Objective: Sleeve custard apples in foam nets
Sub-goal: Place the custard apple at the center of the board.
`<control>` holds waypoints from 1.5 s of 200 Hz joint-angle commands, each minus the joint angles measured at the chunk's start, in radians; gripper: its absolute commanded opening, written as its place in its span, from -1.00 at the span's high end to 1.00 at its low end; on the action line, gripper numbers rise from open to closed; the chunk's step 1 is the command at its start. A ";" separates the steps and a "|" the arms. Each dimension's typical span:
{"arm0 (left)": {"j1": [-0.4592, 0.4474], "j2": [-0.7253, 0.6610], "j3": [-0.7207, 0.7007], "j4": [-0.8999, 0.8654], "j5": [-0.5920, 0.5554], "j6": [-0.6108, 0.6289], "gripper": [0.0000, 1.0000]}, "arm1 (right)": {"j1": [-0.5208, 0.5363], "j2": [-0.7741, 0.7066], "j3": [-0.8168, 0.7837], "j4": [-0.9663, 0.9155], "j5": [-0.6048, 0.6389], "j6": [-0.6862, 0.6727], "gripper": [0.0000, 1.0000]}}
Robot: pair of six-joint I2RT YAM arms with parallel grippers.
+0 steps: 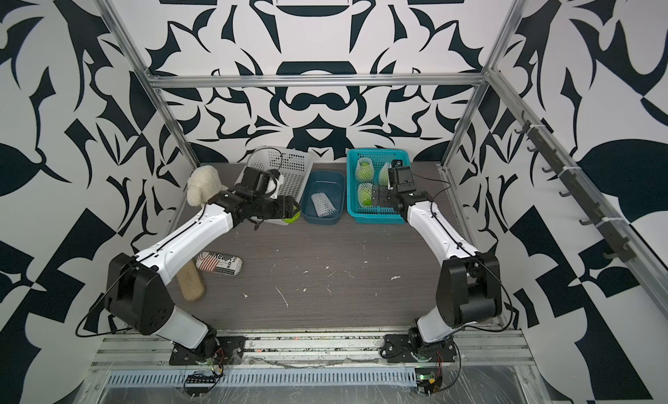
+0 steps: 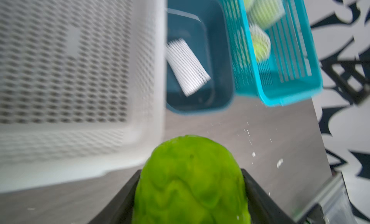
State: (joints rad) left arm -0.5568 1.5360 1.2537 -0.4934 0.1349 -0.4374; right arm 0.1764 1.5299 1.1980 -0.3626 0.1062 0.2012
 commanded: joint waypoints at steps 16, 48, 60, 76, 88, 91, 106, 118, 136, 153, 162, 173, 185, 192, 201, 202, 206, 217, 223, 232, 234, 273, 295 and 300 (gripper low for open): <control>-0.170 -0.032 -0.160 0.144 -0.115 -0.084 0.01 | -0.001 -0.057 -0.056 -0.009 -0.039 0.049 -1.00; -0.282 0.032 -0.236 0.214 -0.236 -0.100 -0.01 | 0.000 -0.076 -0.091 -0.007 -0.048 0.077 -1.00; -0.299 0.073 -0.238 0.223 -0.245 -0.104 -0.02 | 0.000 -0.079 -0.098 -0.007 -0.057 0.088 -0.99; -0.315 0.127 -0.228 0.216 -0.252 -0.106 -0.03 | -0.001 -0.088 -0.107 -0.006 -0.073 0.106 -1.00; -0.324 0.160 -0.224 0.214 -0.253 -0.106 -0.04 | -0.001 -0.096 -0.115 -0.005 -0.085 0.115 -0.99; -0.326 0.167 -0.223 0.216 -0.253 -0.105 -0.05 | -0.001 -0.100 -0.118 -0.005 -0.087 0.115 -0.99; -0.331 0.194 -0.220 0.214 -0.246 -0.110 -0.11 | -0.001 -0.114 -0.132 0.008 -0.097 0.121 -1.00; -0.331 0.200 -0.221 0.216 -0.242 -0.116 -0.19 | -0.001 -0.132 -0.149 0.027 -0.107 0.123 -1.00; -0.331 0.200 -0.220 0.220 -0.236 -0.119 -0.35 | 0.001 -0.150 -0.156 0.034 -0.129 0.109 -1.00; -0.331 0.194 -0.223 0.230 -0.230 -0.119 -0.57 | 0.003 -0.164 -0.162 0.044 -0.149 0.098 -1.00; -0.331 0.186 -0.220 0.226 -0.229 -0.121 -0.96 | 0.009 -0.170 -0.165 0.056 -0.164 0.090 -0.98; -0.331 0.163 -0.218 0.214 -0.227 -0.126 -0.99 | 0.031 -0.174 -0.161 0.070 -0.169 0.082 -0.97; -0.331 0.119 -0.221 0.210 -0.234 -0.129 -0.99 | 0.069 -0.170 -0.149 0.080 -0.163 0.069 -0.97; -0.331 0.086 -0.225 0.208 -0.245 -0.130 -0.99 | 0.094 -0.161 -0.132 0.082 -0.158 0.063 -0.95; -0.331 0.038 -0.236 0.208 -0.273 -0.130 -0.99 | 0.130 -0.141 -0.108 0.082 -0.152 0.053 -0.93; -0.331 0.034 -0.237 0.208 -0.276 -0.130 -0.99 | 0.134 -0.139 -0.104 0.082 -0.151 0.051 -0.92; -0.330 0.013 -0.243 0.209 -0.294 -0.130 -0.99 | 0.150 -0.128 -0.092 0.081 -0.151 0.044 -0.91; -0.329 -0.053 -0.267 0.218 -0.347 -0.124 -0.99 | 0.196 -0.092 -0.050 0.079 -0.150 0.026 -0.84; -0.325 -0.089 -0.283 0.229 -0.375 -0.117 -0.99 | 0.217 -0.066 -0.023 0.077 -0.153 0.013 -0.78; -0.316 -0.140 -0.313 0.255 -0.416 -0.110 -0.99 | 0.249 -0.023 0.021 0.073 -0.169 -0.008 -0.68; -0.311 -0.150 -0.322 0.262 -0.423 -0.110 -0.99 | 0.257 -0.012 0.033 0.070 -0.171 -0.012 -0.66; -0.123 -0.294 -0.426 0.392 -0.389 -0.123 -0.99 | 0.333 0.224 0.280 0.007 -0.205 -0.029 -0.32; 0.009 -0.307 -0.465 0.471 -0.315 -0.156 -0.99 | 0.342 0.370 0.427 -0.037 -0.215 -0.036 -0.20; 0.030 -0.306 -0.471 0.487 -0.306 -0.163 -0.99 | 0.341 0.401 0.463 -0.058 -0.208 -0.041 -0.19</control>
State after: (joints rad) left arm -0.6201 1.2442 0.8227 -0.1085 -0.2302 -0.5694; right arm 0.5186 1.8313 1.5200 -0.3492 -0.0921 0.1825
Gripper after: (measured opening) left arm 0.994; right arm 0.610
